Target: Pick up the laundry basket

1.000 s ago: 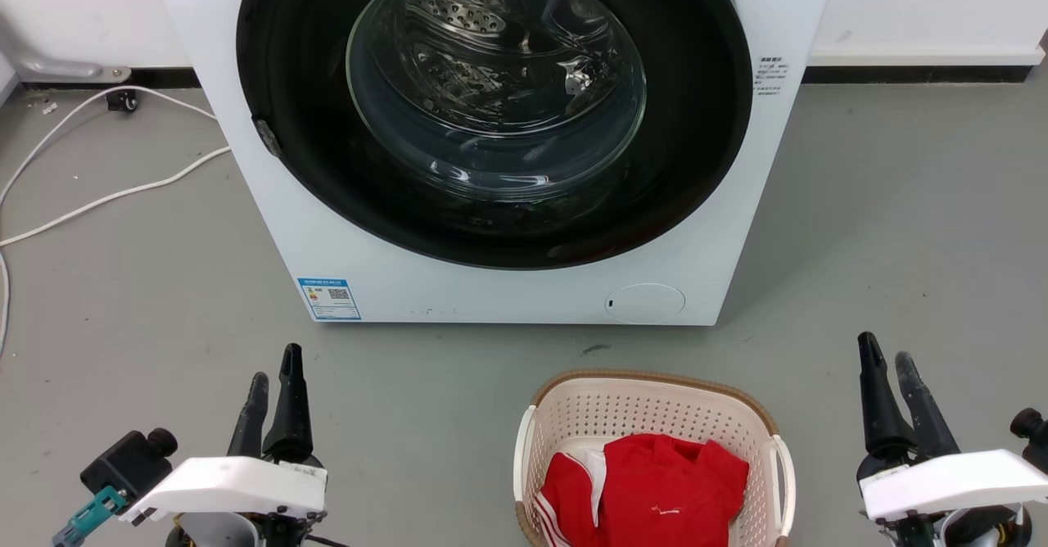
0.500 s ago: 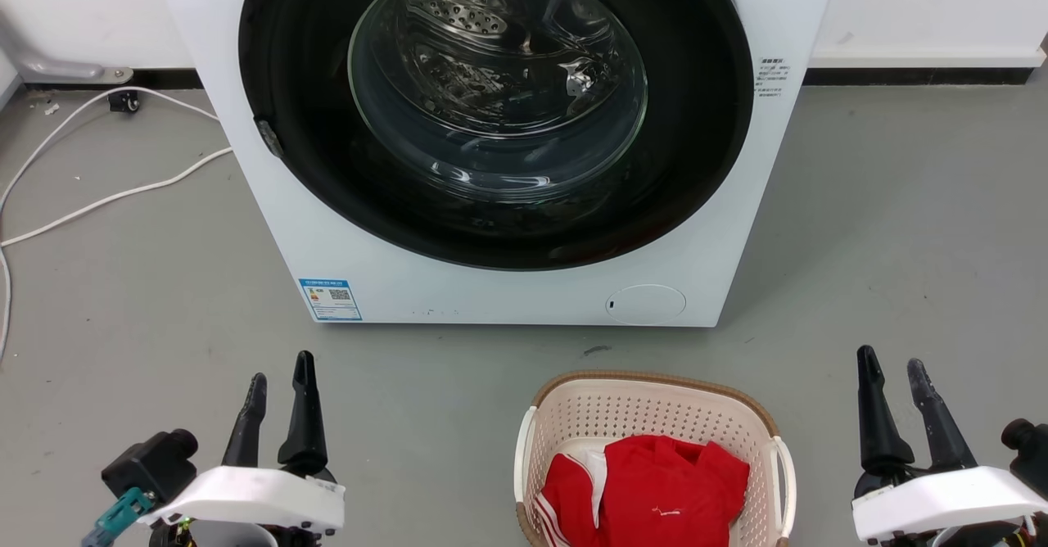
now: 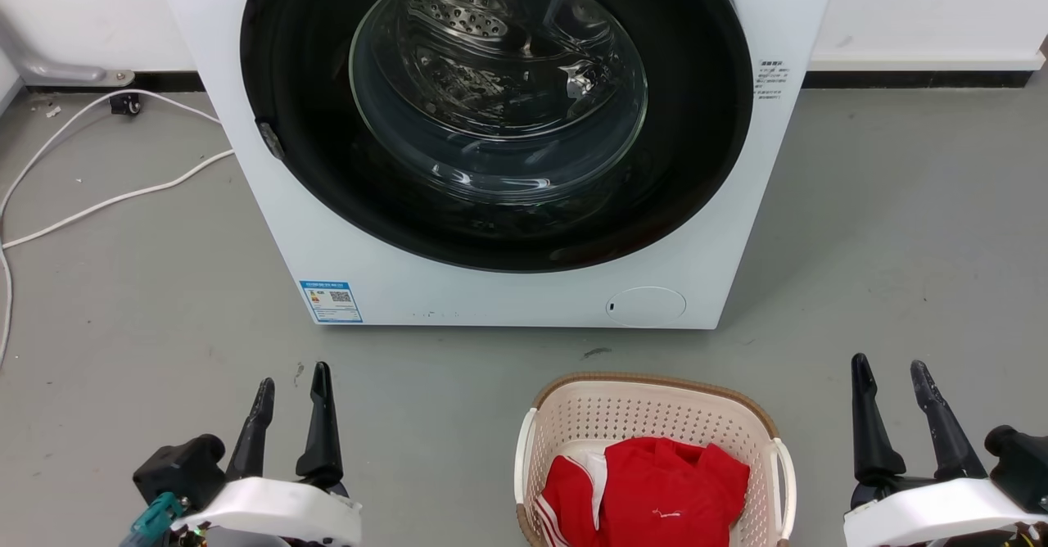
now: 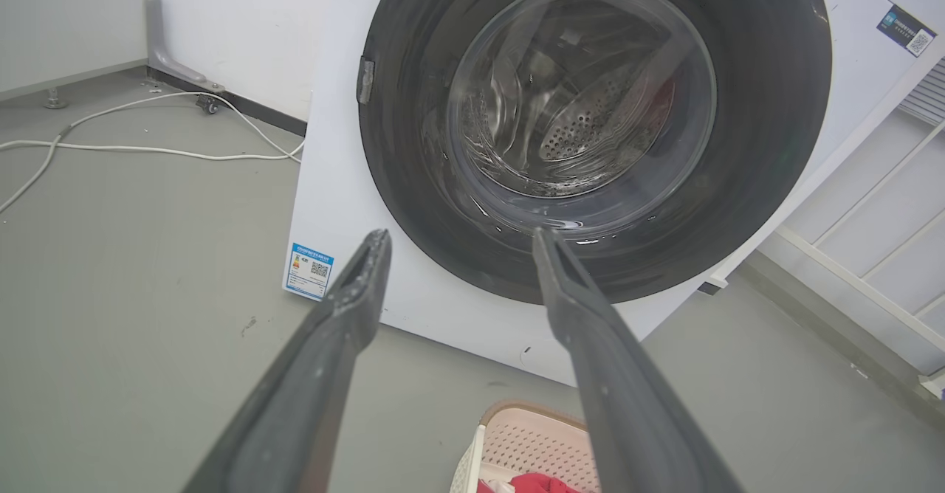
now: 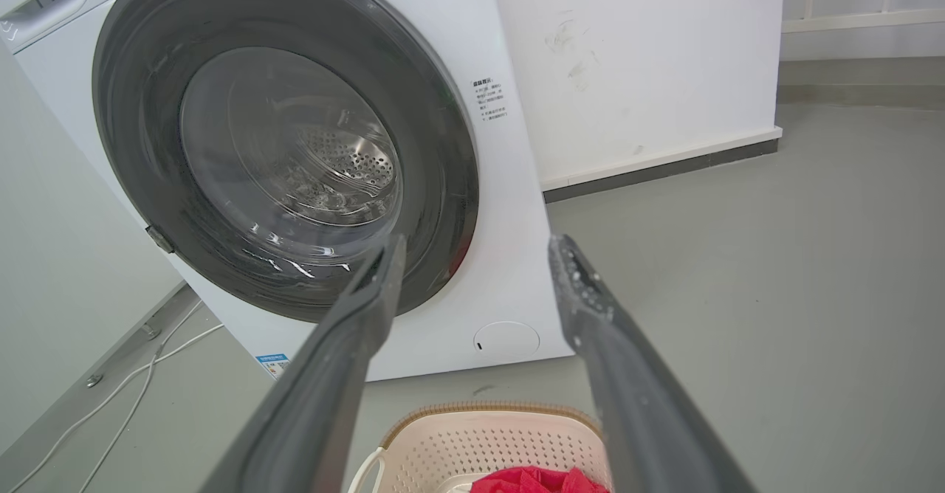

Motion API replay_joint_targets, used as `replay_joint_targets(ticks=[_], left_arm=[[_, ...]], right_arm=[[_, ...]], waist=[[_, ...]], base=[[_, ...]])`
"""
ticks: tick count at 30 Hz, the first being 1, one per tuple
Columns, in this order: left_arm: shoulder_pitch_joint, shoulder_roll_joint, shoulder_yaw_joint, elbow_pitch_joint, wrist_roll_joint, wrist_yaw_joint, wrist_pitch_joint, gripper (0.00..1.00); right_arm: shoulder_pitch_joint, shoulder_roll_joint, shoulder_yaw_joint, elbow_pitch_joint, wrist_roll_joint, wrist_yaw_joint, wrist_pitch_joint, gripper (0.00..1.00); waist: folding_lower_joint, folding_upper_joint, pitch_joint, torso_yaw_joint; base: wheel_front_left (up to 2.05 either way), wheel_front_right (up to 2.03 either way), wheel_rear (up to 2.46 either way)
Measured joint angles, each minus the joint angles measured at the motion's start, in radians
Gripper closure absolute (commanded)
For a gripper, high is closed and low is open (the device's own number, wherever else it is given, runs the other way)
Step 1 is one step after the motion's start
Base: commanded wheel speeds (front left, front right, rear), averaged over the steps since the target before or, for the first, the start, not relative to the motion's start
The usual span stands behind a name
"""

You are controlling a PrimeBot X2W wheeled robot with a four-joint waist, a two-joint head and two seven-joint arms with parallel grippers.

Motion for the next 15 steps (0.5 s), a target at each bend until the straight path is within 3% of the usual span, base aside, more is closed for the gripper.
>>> replay_joint_targets(ticks=[15], left_arm=[[0.012,0.001,-0.018,0.010,0.150,0.000,-0.036,0.00]], right_arm=[[0.023,0.000,0.005,-0.012,-0.160,0.000,-0.035,0.00]], waist=[[0.0000,0.0000,-0.009,0.000]], base=[[0.00,0.00,0.00]])
